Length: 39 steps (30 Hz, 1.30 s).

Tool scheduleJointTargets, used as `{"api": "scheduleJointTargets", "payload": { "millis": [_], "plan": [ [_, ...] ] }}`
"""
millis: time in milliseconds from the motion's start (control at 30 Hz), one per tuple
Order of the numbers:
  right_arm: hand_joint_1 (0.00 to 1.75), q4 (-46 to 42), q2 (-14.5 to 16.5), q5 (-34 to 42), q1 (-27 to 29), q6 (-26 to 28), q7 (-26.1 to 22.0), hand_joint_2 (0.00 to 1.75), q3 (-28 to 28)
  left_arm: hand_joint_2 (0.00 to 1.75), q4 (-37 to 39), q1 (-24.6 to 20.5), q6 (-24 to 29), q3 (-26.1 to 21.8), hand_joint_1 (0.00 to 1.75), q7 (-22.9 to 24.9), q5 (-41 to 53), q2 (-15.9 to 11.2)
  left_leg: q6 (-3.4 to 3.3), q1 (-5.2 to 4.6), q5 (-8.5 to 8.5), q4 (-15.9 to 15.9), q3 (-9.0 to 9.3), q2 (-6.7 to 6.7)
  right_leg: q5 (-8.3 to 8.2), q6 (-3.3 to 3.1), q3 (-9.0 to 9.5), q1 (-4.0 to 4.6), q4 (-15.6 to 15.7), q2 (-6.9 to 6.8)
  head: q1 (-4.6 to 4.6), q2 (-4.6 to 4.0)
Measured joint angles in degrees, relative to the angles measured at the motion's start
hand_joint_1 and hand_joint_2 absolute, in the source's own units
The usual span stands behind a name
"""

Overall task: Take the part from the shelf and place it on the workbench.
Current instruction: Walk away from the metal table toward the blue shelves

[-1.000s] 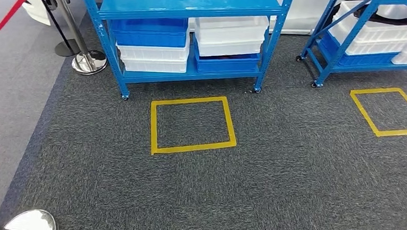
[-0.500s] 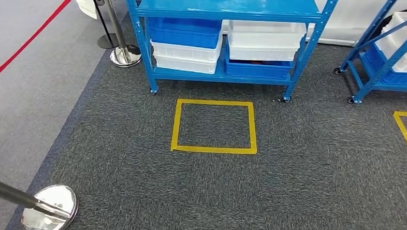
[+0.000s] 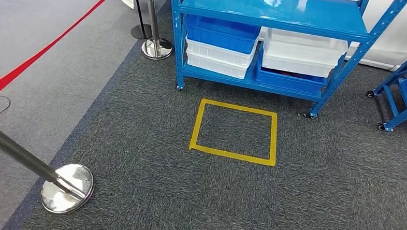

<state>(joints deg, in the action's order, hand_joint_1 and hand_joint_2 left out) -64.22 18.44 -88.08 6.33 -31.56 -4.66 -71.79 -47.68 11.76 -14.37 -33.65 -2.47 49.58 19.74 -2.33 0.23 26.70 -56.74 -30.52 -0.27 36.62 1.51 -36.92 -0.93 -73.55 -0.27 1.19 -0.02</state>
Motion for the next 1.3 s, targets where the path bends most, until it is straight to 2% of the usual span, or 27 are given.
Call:
{"api": "scheduleJointTargets", "payload": {
  "millis": [33,100,133,200,267,333,367,433,467,500,533,600,633,667,767,833,867,933,967,1000,1033,1067,1100,1133,1167,1233,1300],
  "plan": [
    [0.0,0.0,0.0,0.3,0.1,0.0,0.2,0.0,0.0,0.0,0.0,0.0,0.0,0.0,0.0,0.0,-0.2,0.0,0.06,-0.01,0.29,0.0,0.26,-0.38,-1.87,0.0,0.43,-0.02,1.6,0.02,-0.01,0.0],
    [0.0,0.0,0.0,0.8,0.2,0.0,0.4,0.0,0.0,0.0,0.0,0.0,0.0,-0.1,0.0,0.0,-0.6,0.0,0.49,-0.04,0.94,-0.3,0.97,-0.85,-6.27,-0.13,3.55,-0.1,9.0,0.17,-0.1,-0.01],
    [0.0,0.0,0.0,1.0,0.2,0.0,0.5,0.0,0.1,0.0,0.0,0.0,0.0,-0.1,0.0,0.0,-0.7,0.0,0.81,-0.15,1.39,-0.5,1.26,-1.03,-7.42,-0.28,4.98,-0.07,12.2,0.29,-0.17,-0.01],
    [0.0,0.0,0.0,1.1,0.2,0.0,0.5,0.0,0.1,0.0,0.0,0.0,0.0,-0.1,0.0,0.0,-0.8,0.0,1.45,-0.39,2.17,-0.7,1.51,-1.19,-7.43,-0.84,6.09,0.06,14.8,0.43,-0.14,-0.01],
    [0.0,0.0,0.0,1.1,0.3,0.0,0.5,0.0,0.2,0.0,0.0,0.0,0.1,-0.1,0.0,0.0,-0.9,0.0,2.08,-0.34,2.74,-0.8,1.83,-1.22,-7.06,-1.64,6.44,0.12,15.0,0.33,-0.07,0.0],
    [0.0,-0.1,0.1,1.1,0.4,0.1,0.5,0.0,0.2,0.0,0.0,0.0,0.1,-0.1,0.0,0.0,-1.0,-0.1,2.75,-0.17,3.72,-3.0,1.45,-0.89,-6.58,-2.49,7.52,-0.04,15.4,0.19,0.23,0.0],
    [0.0,-0.2,0.2,1.1,0.4,0.1,0.5,0.0,0.3,0.0,0.0,0.0,0.1,-0.1,0.0,0.0,-1.0,-0.1,3.06,-0.08,4.82,-5.9,0.11,-0.64,-6.23,-2.83,8.18,-0.15,15.5,0.09,0.47,0.0],
    [0.0,-0.2,0.2,1.3,0.6,0.1,0.6,0.0,0.3,0.0,0.0,0.1,0.1,-0.1,0.0,0.1,-1.0,-0.1,3.55,0.05,7.33,-14.3,-5.18,-0.25,-5.16,-3.16,9.29,-0.12,15.6,-0.08,0.81,-0.01],
    [0.0,-0.2,0.2,1.4,0.6,0.0,0.7,0.0,0.4,0.0,0.0,0.1,0.1,-0.2,0.0,0.2,-1.0,-0.1,3.66,0.09,7.73,-17.8,-7.95,-0.16,-4.54,-3.15,9.94,-0.09,15.6,-0.1,0.8,-0.01],
    [0.0,-0.2,0.2,1.6,0.7,0.0,0.9,0.0,0.4,0.0,0.0,0.2,0.1,-0.2,0.0,0.3,-0.9,-0.1,3.63,0.1,6.88,-19.3,-9.91,-0.13,-3.87,-3.11,10.71,-0.08,15.6,-0.12,0.8,-0.01],
    [0.0,-0.3,0.2,1.8,0.8,-0.1,1.0,0.0,0.5,0.0,0.0,0.2,0.1,-0.2,0.0,0.4,-0.8,-0.1,3.47,0.07,4.74,-18.4,-10.75,-0.11,-3.17,-3.04,11.62,-0.06,15.6,-0.1,0.82,-0.01],
    [0.0,-0.3,0.2,2.1,1.0,-0.2,1.2,0.0,0.9,0.0,0.0,0.3,0.1,-0.2,0.0,0.6,-0.5,-0.2,2.61,-0.19,-1.44,-11.7,-9.8,-0.02,-1.62,-2.84,13.55,-0.07,15.7,-0.06,0.79,-0.01],
    [0.0,-0.3,0.3,2.2,1.1,-0.3,1.2,0.0,1.0,0.0,0.0,0.3,0.1,-0.2,0.0,0.7,-0.3,-0.2,2.01,-0.42,-3.67,-8.8,-9.02,0.12,-0.97,-2.59,14.19,-0.02,15.7,0.03,0.58,-0.01],
    [0.0,-0.3,0.3,2.3,1.1,-0.3,1.2,0.0,1.2,0.44,0.0,0.4,0.1,-0.2,0.0,0.8,-0.2,-0.2,1.48,-0.68,-4.76,-6.8,-8.43,0.24,-0.49,-2.27,14.62,-0.02,15.8,0.1,0.41,0.01],
    [0.0,-0.4,0.4,2.9,1.2,-0.4,1.4,0.0,1.8,1.75,0.0,0.2,0.1,-0.3,0.0,1.1,0.6,-0.2,0.44,-1.22,-3.73,-5.0,-7.47,0.24,0.09,-1.17,15.69,-0.08,17.3,-0.01,0.28,0.02],
    [0.0,-0.6,0.3,3.2,1.3,-0.5,1.5,0.0,2.6,1.75,0.0,0.0,0.1,-0.3,0.0,1.1,0.9,-0.1,-0.03,-0.84,-2.96,-2.9,-5.59,0.07,0.94,-0.75,16.56,-0.09,17.3,-0.16,0.01,0.01],
    [0.0,-0.7,0.2,3.2,1.4,-0.5,1.5,0.0,2.9,1.75,0.0,-0.1,0.1,-0.3,0.0,1.1,1.1,0.0,-0.18,-0.58,-2.63,-1.8,-4.45,0.01,1.86,-0.58,15.73,-0.07,15.3,-0.13,-0.27,0.01],
    [0.0,-0.9,0.2,3.3,1.6,-0.6,1.5,0.0,3.4,1.75,0.1,-0.2,0.0,-0.3,0.0,1.1,1.4,-0.1,-0.31,-0.39,-2.15,-0.8,-3.03,-0.05,4.18,-0.28,10.75,-0.18,7.4,0.04,-0.76,0.01],
    [0.0,-0.9,0.1,3.3,1.6,-0.6,1.5,0.0,3.6,1.75,0.1,-0.2,-0.1,-0.3,0.0,1.1,1.5,-0.1,-0.32,-0.39,-1.75,-0.7,-2.51,-0.14,4.66,-0.09,7.76,-0.23,3.7,0.08,-0.75,0.02],
    [0.0,-1.0,0.1,3.4,1.8,-0.6,1.5,0.0,3.7,1.75,0.2,-0.2,-0.1,-0.3,0.0,1.1,1.6,0.0,-0.29,-0.39,-1.27,-0.7,-1.91,-0.28,3.98,0.06,5.43,-0.28,1.6,0.09,-0.75,0.01],
    [0.0,-1.0,0.1,3.4,2.0,-0.7,1.6,0.0,3.8,1.75,0.3,-0.2,-0.2,-0.4,0.0,1.1,1.6,0.0,-0.23,-0.38,-0.73,-0.7,-1.19,-0.47,1.96,0.19,4.08,-0.33,1.6,0.09,-0.77,0.01],
    [0.0,-1.0,0.1,3.5,2.1,-0.7,1.6,0.0,3.9,1.75,0.3,-0.2,-0.2,-0.4,0.0,1.1,1.6,0.0,-0.1,-0.34,-0.16,-0.7,-0.34,-0.64,-1.14,0.28,3.73,-0.38,3.7,0.09,-0.77,0.01],
    [0.0,-1.0,0.1,3.6,2.3,-0.7,1.6,0.0,3.9,1.75,0.4,-0.2,-0.2,-0.4,0.0,1.1,1.7,0.0,0.09,-0.3,0.42,-0.8,0.36,-0.76,-4.48,0.28,4.06,-0.41,7.1,0.1,-0.81,0.01],
    [0.0,-1.0,0.1,3.8,2.5,-0.7,1.7,0.0,4.0,1.75,0.5,-0.2,-0.2,-0.4,0.0,1.1,1.8,0.0,0.41,-0.37,0.97,-1.0,0.9,-0.84,-6.91,0.2,4.58,-0.35,10.1,0.17,-0.81,0.01],
    [0.0,-1.0,0.1,3.9,2.6,-0.7,1.7,0.0,4.0,1.75,0.6,-0.3,-0.2,-0.4,0.0,1.1,2.0,0.0,0.77,-0.44,1.38,-1.2,1.12,-0.9,-8.16,-0.13,5.05,-0.27,12.3,0.25,-0.81,0.01],
    [0.0,-1.2,0.2,4.2,2.7,-0.8,1.9,0.0,4.4,1.75,0.7,-0.4,-0.2,-0.4,0.0,1.0,2.5,-0.1,1.38,-0.64,1.88,-1.5,1.11,-0.97,-8.19,-0.82,5.3,-0.09,13.8,0.44,-0.64,0.01],
    [0.0,-1.3,0.2,4.2,2.8,-0.8,2.0,0.0,4.7,1.75,0.8,-0.5,-0.2,-0.5,0.0,1.0,3.2,-0.1,0.84,-0.66,1.86,-1.5,1.18,-0.94,-8.13,-1.15,5.35,-0.06,14.3,0.5,-0.4,0.01]
  ]
}}
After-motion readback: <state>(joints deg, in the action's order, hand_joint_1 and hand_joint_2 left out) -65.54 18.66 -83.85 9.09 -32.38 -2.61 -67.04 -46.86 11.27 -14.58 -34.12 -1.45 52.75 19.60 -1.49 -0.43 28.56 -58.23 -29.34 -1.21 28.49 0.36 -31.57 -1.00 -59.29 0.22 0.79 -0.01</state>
